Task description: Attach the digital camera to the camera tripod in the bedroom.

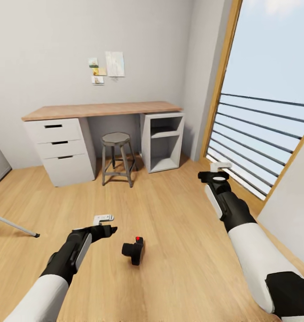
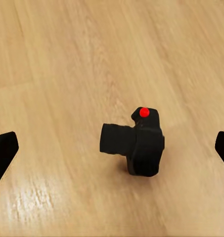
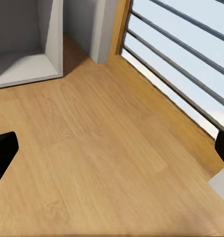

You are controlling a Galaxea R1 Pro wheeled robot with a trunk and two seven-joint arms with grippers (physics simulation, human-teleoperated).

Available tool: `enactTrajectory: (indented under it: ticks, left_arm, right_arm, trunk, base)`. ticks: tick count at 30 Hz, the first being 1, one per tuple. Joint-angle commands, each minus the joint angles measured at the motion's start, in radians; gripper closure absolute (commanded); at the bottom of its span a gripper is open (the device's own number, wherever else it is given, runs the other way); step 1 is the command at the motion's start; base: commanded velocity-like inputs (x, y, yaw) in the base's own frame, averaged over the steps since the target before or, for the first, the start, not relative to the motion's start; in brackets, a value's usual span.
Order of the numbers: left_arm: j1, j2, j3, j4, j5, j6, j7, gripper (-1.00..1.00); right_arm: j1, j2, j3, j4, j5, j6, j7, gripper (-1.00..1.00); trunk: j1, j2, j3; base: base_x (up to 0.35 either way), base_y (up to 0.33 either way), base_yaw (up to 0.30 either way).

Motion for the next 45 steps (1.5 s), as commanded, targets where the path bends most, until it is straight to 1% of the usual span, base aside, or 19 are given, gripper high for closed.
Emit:
enactTrajectory:
  ticks: [1, 2, 5, 7, 10, 11, 16, 17, 18, 23, 24, 25, 27, 28, 29, 30, 36, 40, 45]
  left_arm:
    - [-0.005, -0.001, 0.002, -0.002, 0.003, 0.007, -0.002, -1.00]
    - [-0.012, -0.005, 0.002, -0.004, 0.004, 0.008, 0.000, -1.00]
    - [-0.018, -0.023, 0.003, -0.004, 0.004, 0.010, 0.002, -1.00]
    - [-0.022, -0.054, 0.002, -0.001, 0.005, 0.011, 0.003, -1.00]
    - [-0.024, -0.083, 0.001, 0.005, 0.003, 0.011, 0.007, -1.00]
    - [-0.024, -0.088, 0.000, 0.008, 0.003, 0.009, 0.011, -1.00]
    - [-0.025, -0.094, 0.000, 0.044, 0.002, 0.005, 0.016, -1.00]
    - [-0.025, -0.094, 0.000, 0.079, 0.002, 0.002, 0.019, -1.00]
    - [-0.025, -0.095, 0.000, 0.086, 0.002, 0.001, 0.019, -1.00]
    - [-0.025, -0.100, -0.002, 0.098, 0.000, 0.001, 0.019, -1.00]
    - [-0.025, -0.103, -0.006, 0.100, 0.000, 0.001, 0.019, -1.00]
    - [-0.025, -0.107, -0.020, 0.101, -0.001, 0.001, 0.019, -1.00]
    - [-0.025, -0.109, -0.035, 0.101, -0.001, 0.001, 0.020, -1.00]
    - [-0.025, -0.110, -0.053, 0.103, -0.001, 0.001, 0.020, -1.00]
    - [-0.025, -0.110, -0.062, 0.106, -0.001, 0.001, 0.021, -1.00]
    - [-0.025, -0.111, -0.094, 0.133, -0.002, 0.000, 0.027, -1.00]
    - [-0.025, -0.114, -0.115, 0.173, -0.003, -0.016, 0.069, -1.00]
    - [-0.025, -0.122, -0.119, 0.183, -0.003, -0.046, 0.084, -1.00]
    - [-0.025, -0.127, -0.121, 0.187, -0.003, -0.064, 0.091, -1.00]
  right_arm:
    - [-0.003, -0.001, -0.001, -0.001, -0.007, 0.008, -0.008, -1.00]
    - [-0.006, -0.001, -0.008, 0.002, -0.008, 0.012, -0.007, -1.00]
    - [-0.007, -0.001, -0.015, 0.019, -0.009, 0.014, -0.006, -1.00]
    - [-0.008, -0.001, -0.019, 0.043, -0.010, 0.014, -0.005, -1.00]
    - [-0.009, -0.001, -0.021, 0.055, -0.010, 0.013, -0.005, -1.00]
    - [-0.009, -0.001, -0.022, 0.057, -0.010, 0.013, -0.004, -1.00]
    - [-0.009, -0.001, -0.022, 0.061, -0.009, 0.013, -0.004, -1.00]
    - [-0.009, -0.001, -0.022, 0.065, -0.009, 0.013, -0.004, -1.00]
    - [-0.009, -0.001, -0.021, 0.068, -0.009, 0.013, -0.004, -1.00]
    - [-0.009, -0.001, -0.021, 0.075, -0.009, 0.012, -0.004, -1.00]
    - [-0.009, -0.001, -0.021, 0.076, -0.009, 0.012, -0.004, -1.00]
    - [-0.009, -0.001, -0.021, 0.078, -0.009, 0.012, -0.004, -1.00]
    - [-0.009, -0.001, -0.021, 0.081, -0.009, 0.012, -0.004, -1.00]
    - [-0.009, -0.001, -0.021, 0.085, -0.009, 0.011, -0.004, -1.00]
    - [-0.009, -0.001, -0.021, 0.086, -0.009, 0.011, -0.004, -1.00]
    - [-0.009, -0.001, -0.021, 0.089, -0.009, 0.011, -0.004, -1.00]
    - [-0.009, -0.001, -0.021, 0.092, -0.009, 0.009, -0.004, -1.00]
    - [-0.009, -0.001, -0.021, 0.093, -0.009, 0.009, -0.004, -1.00]
    - [-0.009, -0.001, -0.021, 0.094, -0.009, 0.009, -0.004, -1.00]
  trunk:
    - [0.000, -0.001, -0.005]
    - [0.001, -0.001, -0.009]
    - [0.002, -0.002, -0.020]
    - [0.003, -0.002, -0.028]
    - [0.004, -0.003, -0.040]
    - [0.005, -0.003, -0.044]
    - [0.007, -0.004, -0.063]
    - [0.007, -0.004, -0.067]
    - [0.008, -0.005, -0.071]
    - [0.010, -0.006, -0.090]
    - [0.011, -0.006, -0.094]
    - [0.011, -0.006, -0.098]
    - [0.012, -0.007, -0.105]
    - [0.012, -0.007, -0.109]
    - [0.013, -0.007, -0.113]
    - [0.013, -0.007, -0.117]
    - [0.016, -0.009, -0.140]
    - [0.018, -0.010, -0.156]
    - [0.020, -0.011, -0.175]
  base:
    - [0.000, 0.000, 0.000]
    - [0.000, 0.000, 0.000]
    - [0.000, 0.000, 0.000]
    - [0.000, 0.000, 0.000]
    - [0.000, 0.000, 0.000]
    - [0.000, 0.000, 0.000]
    - [0.000, 0.000, 0.000]
    - [0.000, 0.000, 0.000]
    - [0.000, 0.000, 0.000]
    - [0.000, 0.000, 0.000]
    - [0.000, 0.000, 0.000]
    - [0.000, 0.000, 0.000]
    - [0.000, 0.000, 0.000]
    - [0.000, 0.000, 0.000]
    - [0.000, 0.000, 0.000]
    - [0.000, 0.000, 0.000]
    - [0.000, 0.000, 0.000]
    - [0.000, 0.000, 0.000]
    - [0.000, 0.000, 0.000]
